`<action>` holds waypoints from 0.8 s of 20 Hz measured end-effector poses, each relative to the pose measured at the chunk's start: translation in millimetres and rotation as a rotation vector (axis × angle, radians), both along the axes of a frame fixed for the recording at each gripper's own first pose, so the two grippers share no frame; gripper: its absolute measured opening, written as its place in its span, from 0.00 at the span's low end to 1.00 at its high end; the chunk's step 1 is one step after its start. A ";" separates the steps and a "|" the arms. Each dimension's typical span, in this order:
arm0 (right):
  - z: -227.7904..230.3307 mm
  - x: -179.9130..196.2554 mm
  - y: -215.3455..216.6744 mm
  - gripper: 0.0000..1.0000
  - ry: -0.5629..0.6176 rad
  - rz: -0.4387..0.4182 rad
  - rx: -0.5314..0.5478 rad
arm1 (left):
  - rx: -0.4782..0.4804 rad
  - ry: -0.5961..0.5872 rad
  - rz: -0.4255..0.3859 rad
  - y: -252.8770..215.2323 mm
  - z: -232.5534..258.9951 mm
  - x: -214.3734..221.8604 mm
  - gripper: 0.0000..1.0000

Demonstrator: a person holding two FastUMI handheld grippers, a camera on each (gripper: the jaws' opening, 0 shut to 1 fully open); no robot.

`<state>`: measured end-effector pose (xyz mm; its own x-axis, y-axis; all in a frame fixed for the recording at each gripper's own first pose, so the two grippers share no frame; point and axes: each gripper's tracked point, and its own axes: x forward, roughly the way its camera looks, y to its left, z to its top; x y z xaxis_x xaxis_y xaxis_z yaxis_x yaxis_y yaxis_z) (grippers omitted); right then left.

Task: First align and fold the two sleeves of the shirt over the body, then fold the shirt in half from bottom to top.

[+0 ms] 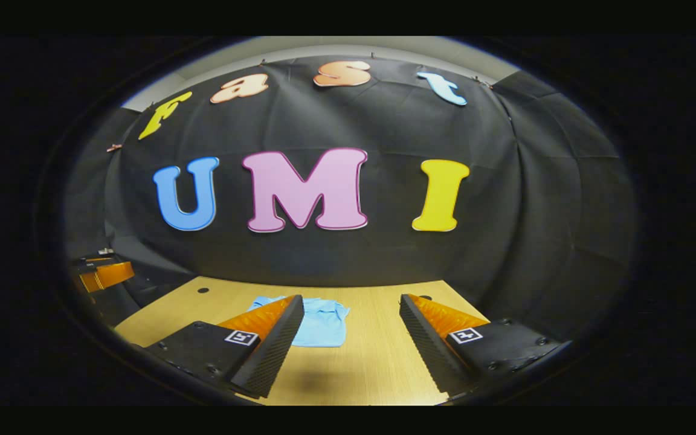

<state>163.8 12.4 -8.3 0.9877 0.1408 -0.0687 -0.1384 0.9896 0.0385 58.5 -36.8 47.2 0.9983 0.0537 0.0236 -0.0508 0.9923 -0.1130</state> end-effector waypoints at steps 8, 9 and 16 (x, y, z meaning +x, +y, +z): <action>8.8 -140.3 29.7 0.98 -0.115 0.046 0.045 | -0.085 -0.148 -0.070 -36.0 -14.3 -106.5 0.95; 12.3 -150.7 31.0 0.98 -0.143 0.050 0.030 | -0.103 -0.124 -0.084 -45.2 -23.2 -109.4 0.95; 21.9 -155.8 48.2 0.98 -0.170 0.072 0.033 | -0.052 -0.173 -0.130 -67.0 -8.9 -115.3 0.95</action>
<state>7.9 60.6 13.6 0.9718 0.2112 0.1043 -0.2164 0.9755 0.0406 -56.8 -103.8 38.4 0.9781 -0.0698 0.1960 0.1021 0.9818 -0.1602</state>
